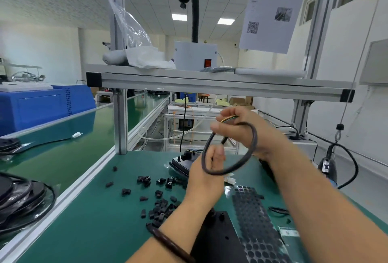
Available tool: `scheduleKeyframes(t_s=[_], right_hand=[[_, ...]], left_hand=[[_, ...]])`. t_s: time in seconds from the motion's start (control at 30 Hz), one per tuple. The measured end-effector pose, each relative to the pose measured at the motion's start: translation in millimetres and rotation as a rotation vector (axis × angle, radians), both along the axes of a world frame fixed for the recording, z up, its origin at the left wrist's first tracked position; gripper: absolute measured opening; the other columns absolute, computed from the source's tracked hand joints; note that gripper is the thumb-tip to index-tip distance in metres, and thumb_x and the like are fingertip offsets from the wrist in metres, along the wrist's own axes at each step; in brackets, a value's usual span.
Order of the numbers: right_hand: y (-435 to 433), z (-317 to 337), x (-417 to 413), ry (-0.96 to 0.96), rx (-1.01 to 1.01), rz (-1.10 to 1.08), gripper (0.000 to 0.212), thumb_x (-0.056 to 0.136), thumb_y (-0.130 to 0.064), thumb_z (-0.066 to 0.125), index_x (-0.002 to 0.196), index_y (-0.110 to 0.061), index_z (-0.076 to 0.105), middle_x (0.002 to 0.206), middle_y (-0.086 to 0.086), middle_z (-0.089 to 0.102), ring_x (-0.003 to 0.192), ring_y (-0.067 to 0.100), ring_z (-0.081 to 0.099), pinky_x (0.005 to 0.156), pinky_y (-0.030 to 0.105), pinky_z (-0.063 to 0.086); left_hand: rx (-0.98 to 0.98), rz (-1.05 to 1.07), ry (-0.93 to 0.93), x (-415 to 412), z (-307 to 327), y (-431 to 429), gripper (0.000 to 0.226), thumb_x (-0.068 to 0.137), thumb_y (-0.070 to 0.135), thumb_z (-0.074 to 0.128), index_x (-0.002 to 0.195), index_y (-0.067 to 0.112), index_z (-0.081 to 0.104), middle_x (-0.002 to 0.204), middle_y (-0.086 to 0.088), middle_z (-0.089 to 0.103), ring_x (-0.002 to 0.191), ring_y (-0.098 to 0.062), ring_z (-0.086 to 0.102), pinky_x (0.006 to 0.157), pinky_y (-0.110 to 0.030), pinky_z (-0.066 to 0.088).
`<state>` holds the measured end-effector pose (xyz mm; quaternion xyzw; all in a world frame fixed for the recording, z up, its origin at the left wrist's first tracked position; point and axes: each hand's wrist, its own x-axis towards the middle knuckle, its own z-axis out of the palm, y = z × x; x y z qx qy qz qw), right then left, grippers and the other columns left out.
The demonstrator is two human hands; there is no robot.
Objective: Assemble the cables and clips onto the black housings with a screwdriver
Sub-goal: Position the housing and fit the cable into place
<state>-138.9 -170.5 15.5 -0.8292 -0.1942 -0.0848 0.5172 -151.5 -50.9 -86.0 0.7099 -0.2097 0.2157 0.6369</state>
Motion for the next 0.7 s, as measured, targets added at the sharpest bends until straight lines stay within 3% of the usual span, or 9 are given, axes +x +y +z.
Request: scheduleKeyframes(t_s=[0.07, 0.1, 0.17, 0.23, 0.33, 0.43, 0.5, 0.6, 0.7], right_hand=[[-27.0, 24.1, -6.3, 0.179, -0.35, 0.14, 0.084, 0.058, -0.041, 0.087, 0.128, -0.02, 0.045, 0.124, -0.008, 0.061, 0.116, 0.005, 0.057, 0.099, 0.023, 0.044], [-38.5, 37.2, -8.3, 0.215, -0.453, 0.148, 0.077, 0.063, -0.037, 0.085, 0.127, -0.018, 0.048, 0.122, -0.01, 0.064, 0.115, 0.004, 0.058, 0.098, 0.022, 0.045], [-53.4, 62.4, -8.1, 0.143, -0.536, 0.029, 0.039, 0.08, -0.035, 0.075, 0.109, -0.012, 0.061, 0.098, -0.005, 0.075, 0.094, 0.006, 0.069, 0.081, 0.022, 0.054], [-56.9, 80.3, -0.9, -0.043, -0.483, -0.183, 0.023, 0.091, -0.029, 0.063, 0.088, -0.007, 0.064, 0.069, 0.002, 0.073, 0.063, 0.009, 0.07, 0.055, 0.017, 0.05], [-51.6, 93.8, 15.6, -0.277, -0.082, -0.414, 0.023, 0.096, -0.025, 0.057, 0.08, -0.009, 0.06, 0.056, 0.003, 0.066, 0.045, 0.009, 0.063, 0.037, 0.014, 0.039], [-49.7, 108.0, 30.2, -0.237, 0.5, -0.461, 0.017, 0.101, -0.027, 0.048, 0.089, -0.014, 0.05, 0.057, 0.005, 0.067, 0.042, 0.011, 0.061, 0.036, 0.014, 0.035], [-53.7, 121.6, 34.7, -0.196, 0.824, -0.451, 0.016, 0.102, -0.027, 0.043, 0.098, -0.012, 0.048, 0.065, 0.01, 0.068, 0.044, 0.013, 0.061, 0.038, 0.017, 0.041], [-66.5, 146.6, 31.9, -0.21, 1.058, -0.397, 0.021, 0.104, -0.025, 0.031, 0.105, -0.012, 0.048, 0.061, 0.007, 0.068, 0.049, 0.015, 0.065, 0.048, 0.02, 0.05], [-66.9, 156.0, 23.1, -0.173, 1.117, -0.308, 0.025, 0.103, -0.021, 0.023, 0.096, -0.014, 0.046, 0.052, 0.003, 0.066, 0.048, 0.014, 0.066, 0.049, 0.021, 0.052]], left_hand=[[-0.146, -0.067, 0.147, 4.7, 1.1, 2.6, 0.03, 0.097, 0.047, 0.043, 0.076, 0.038, 0.062, 0.075, 0.017, 0.06, 0.068, 0.003, 0.054, 0.068, -0.018, 0.045], [-0.187, -0.1, 0.23, 6.2, 2.6, 5.0, 0.036, 0.094, 0.053, 0.041, 0.069, 0.037, 0.061, 0.07, 0.016, 0.057, 0.059, -0.001, 0.05, 0.061, -0.021, 0.043], [-0.192, -0.148, 0.31, 9.1, 4.3, 10.1, 0.042, 0.093, 0.057, 0.038, 0.064, 0.028, 0.047, 0.061, 0.01, 0.046, 0.046, -0.006, 0.03, 0.048, -0.022, 0.029], [-0.144, -0.168, 0.309, 10.8, 4.4, 14.4, 0.043, 0.094, 0.057, 0.036, 0.067, 0.023, 0.039, 0.057, 0.009, 0.034, 0.044, -0.006, 0.024, 0.047, -0.022, 0.023], [-0.156, -0.236, 0.329, 9.5, 6.1, 18.0, 0.041, 0.097, 0.051, 0.037, 0.069, 0.022, 0.04, 0.052, 0.012, 0.031, 0.042, -0.005, 0.026, 0.045, -0.018, 0.026], [-0.224, -0.302, 0.378, 9.4, 6.6, 22.5, 0.042, 0.098, 0.046, 0.039, 0.063, 0.025, 0.046, 0.052, 0.01, 0.03, 0.042, -0.006, 0.023, 0.038, -0.016, 0.024], [-0.252, -0.296, 0.395, 11.3, 4.1, 28.4, 0.044, 0.098, 0.044, 0.041, 0.059, 0.026, 0.05, 0.053, 0.008, 0.028, 0.045, -0.009, 0.017, 0.038, -0.018, 0.019], [-0.322, -0.234, 0.465, 16.4, -1.5, 37.8, 0.039, 0.098, 0.041, 0.044, 0.064, 0.022, 0.04, 0.052, 0.008, 0.026, 0.043, -0.009, 0.015, 0.037, -0.019, 0.016], [-0.542, -0.106, 0.649, 23.1, -12.3, 41.3, 0.038, 0.096, 0.043, 0.05, 0.068, 0.028, 0.03, 0.052, 0.008, 0.022, 0.042, -0.008, 0.013, 0.034, -0.02, 0.014]])
